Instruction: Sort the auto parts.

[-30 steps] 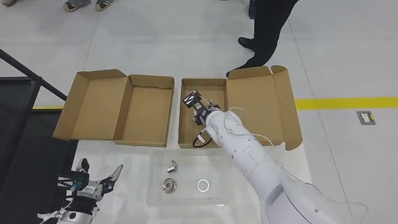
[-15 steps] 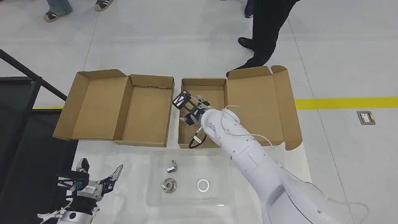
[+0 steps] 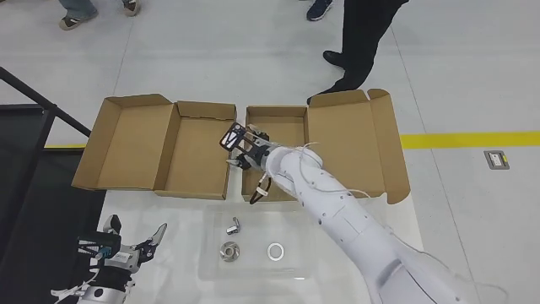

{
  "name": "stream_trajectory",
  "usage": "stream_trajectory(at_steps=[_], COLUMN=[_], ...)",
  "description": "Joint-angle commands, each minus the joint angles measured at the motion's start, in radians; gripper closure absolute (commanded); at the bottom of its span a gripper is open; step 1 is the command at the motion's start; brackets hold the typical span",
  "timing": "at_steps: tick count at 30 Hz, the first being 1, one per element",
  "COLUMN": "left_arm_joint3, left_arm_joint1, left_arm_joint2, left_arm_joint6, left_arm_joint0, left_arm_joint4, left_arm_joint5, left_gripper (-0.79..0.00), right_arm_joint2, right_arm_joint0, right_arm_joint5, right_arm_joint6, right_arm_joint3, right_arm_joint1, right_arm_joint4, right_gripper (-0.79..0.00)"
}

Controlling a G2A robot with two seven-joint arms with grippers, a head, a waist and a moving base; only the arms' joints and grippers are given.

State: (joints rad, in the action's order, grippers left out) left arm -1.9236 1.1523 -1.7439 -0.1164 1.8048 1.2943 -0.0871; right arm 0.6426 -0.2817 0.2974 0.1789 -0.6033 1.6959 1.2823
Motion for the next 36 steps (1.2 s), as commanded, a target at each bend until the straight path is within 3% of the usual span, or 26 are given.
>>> stream_trajectory(at_steps=[1, 9, 17, 22, 34, 36], left_arm_joint3=[0.0, 0.0, 0.0, 0.0, 0.0, 0.0], left_arm_joint1=[0.0, 0.0, 0.0, 0.0, 0.0, 0.0], left_arm_joint2=[0.0, 0.0, 0.0, 0.0, 0.0, 0.0], left_arm_joint6=[0.0, 0.0, 0.0, 0.0, 0.0, 0.0], left_arm_joint0=[0.0, 0.0, 0.0, 0.0, 0.0, 0.0], left_arm_joint4=[0.0, 0.0, 0.0, 0.0, 0.0, 0.0], left_arm_joint5=[0.0, 0.0, 0.0, 0.0, 0.0, 0.0], left_gripper=[-0.785, -0.785, -0.785, -0.785, -0.785, -0.785], right_arm_joint2=[0.03, 0.203, 0.231, 0.196, 0.196, 0.195], right_arm_joint0=[-0.042, -0.286, -0.446, -0.493, -0.493, -0.499], right_arm_joint5=[0.025, 0.282, 0.532, 0.571, 0.571, 0.53], right_arm_joint6=[0.032, 0.243, 0.553, 0.748, 0.748, 0.735], right_arm_joint3=[-0.125, -0.63, -0.909, -0.987, -0.987, -0.974], right_arm_joint1=[-0.031, -0.16, -0.214, -0.223, -0.223, -0.223], right_arm_joint4=[0.021, 0.095, 0.106, 0.089, 0.089, 0.114], right_gripper=[-0.785, -0.785, -0.785, -0.785, -0.785, -0.785])
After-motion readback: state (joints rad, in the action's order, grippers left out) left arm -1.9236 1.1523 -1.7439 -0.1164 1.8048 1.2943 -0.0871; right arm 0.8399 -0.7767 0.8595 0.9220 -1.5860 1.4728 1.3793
